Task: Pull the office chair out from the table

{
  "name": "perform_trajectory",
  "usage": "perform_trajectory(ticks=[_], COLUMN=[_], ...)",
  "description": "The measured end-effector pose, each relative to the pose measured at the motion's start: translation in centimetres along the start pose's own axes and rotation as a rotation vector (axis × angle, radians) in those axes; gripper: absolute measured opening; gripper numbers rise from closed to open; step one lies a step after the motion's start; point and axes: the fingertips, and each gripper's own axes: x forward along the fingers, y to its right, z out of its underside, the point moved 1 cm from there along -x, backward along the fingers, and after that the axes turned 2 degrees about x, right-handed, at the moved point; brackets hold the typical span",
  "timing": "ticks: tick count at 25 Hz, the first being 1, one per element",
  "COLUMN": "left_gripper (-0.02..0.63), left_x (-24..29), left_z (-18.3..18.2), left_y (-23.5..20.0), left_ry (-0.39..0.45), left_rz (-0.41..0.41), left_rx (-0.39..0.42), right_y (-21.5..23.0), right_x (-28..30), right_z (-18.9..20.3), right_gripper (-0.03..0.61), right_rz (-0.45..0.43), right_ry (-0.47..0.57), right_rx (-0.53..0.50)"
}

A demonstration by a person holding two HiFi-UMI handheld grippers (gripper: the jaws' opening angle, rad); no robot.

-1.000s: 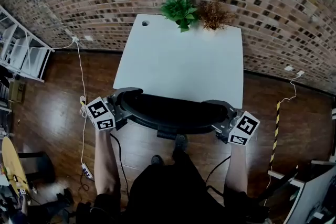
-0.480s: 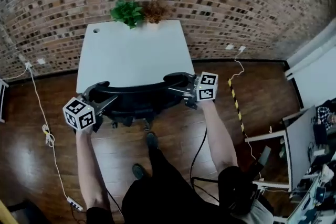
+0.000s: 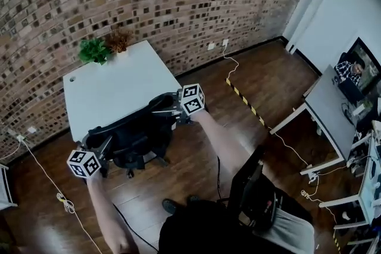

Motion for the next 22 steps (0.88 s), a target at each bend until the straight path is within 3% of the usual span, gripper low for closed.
perform_trajectory(ticks=[4, 8, 12, 16, 22], left_gripper=[0.385, 0.388, 0.390, 0.390, 0.390], left_x=[-5.7, -11.3, -10.5, -9.6, -9.0], left_z=[0.5, 0.9, 6.5, 11.5, 12.9], left_y=[2.4, 0.6, -0.7, 1.6, 3.0], left_ry=[-0.011, 0.015, 0.029, 0.031, 0.025], left_rz=[0.015, -0.017, 0.080, 0.103, 0.130], left_rx=[0.006, 0.015, 0.052, 0.077, 0.110], right_y=[-6.0, -8.5, -8.5, -11.8, -12.8], right_x=[2.2, 7.2, 6.6, 3.6, 2.9], right_z=[1.7, 2.3, 6.1, 8.6, 9.3], right_gripper=[0.167, 0.161, 0.161, 0.160, 0.156], right_rz=[-0.008, -0.038, 0.002, 0.041, 0.047], right_ry=[0.000, -0.013, 0.023, 0.068, 0.102], right_rx=[0.024, -0.013, -0.032, -0.071, -0.057])
